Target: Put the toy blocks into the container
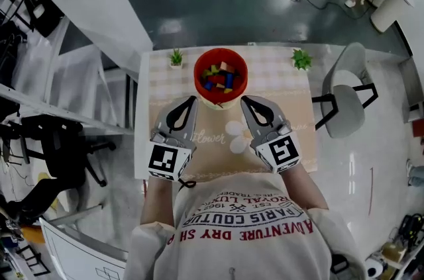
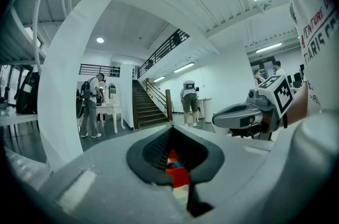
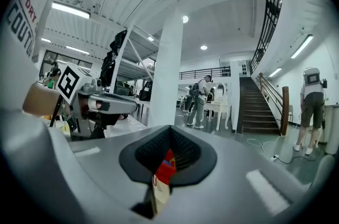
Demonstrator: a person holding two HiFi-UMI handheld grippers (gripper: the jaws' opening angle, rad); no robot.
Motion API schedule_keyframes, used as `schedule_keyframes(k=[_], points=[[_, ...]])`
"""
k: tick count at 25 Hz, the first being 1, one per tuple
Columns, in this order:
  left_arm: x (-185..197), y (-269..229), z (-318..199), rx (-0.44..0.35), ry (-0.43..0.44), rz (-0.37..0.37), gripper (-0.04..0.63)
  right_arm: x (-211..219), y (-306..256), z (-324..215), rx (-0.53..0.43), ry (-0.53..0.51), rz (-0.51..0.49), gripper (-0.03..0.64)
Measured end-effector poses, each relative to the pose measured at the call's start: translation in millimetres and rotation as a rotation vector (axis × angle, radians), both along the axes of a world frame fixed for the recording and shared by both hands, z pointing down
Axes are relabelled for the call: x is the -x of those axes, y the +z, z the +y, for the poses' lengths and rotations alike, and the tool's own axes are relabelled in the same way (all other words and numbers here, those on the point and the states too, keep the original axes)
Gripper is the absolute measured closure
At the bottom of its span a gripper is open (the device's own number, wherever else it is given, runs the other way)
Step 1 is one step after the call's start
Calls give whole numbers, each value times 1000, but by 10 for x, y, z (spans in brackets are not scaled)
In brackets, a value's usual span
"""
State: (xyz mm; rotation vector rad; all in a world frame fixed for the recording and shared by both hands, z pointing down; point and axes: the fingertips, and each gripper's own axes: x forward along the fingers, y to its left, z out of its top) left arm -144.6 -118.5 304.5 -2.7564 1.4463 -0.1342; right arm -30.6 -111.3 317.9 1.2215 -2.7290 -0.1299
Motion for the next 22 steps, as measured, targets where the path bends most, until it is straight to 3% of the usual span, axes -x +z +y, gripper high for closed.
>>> schedule_keyframes(k=[22], points=[[12,44,-65,32,-15,14,589,-42,53,-86,14,19,-20,617]])
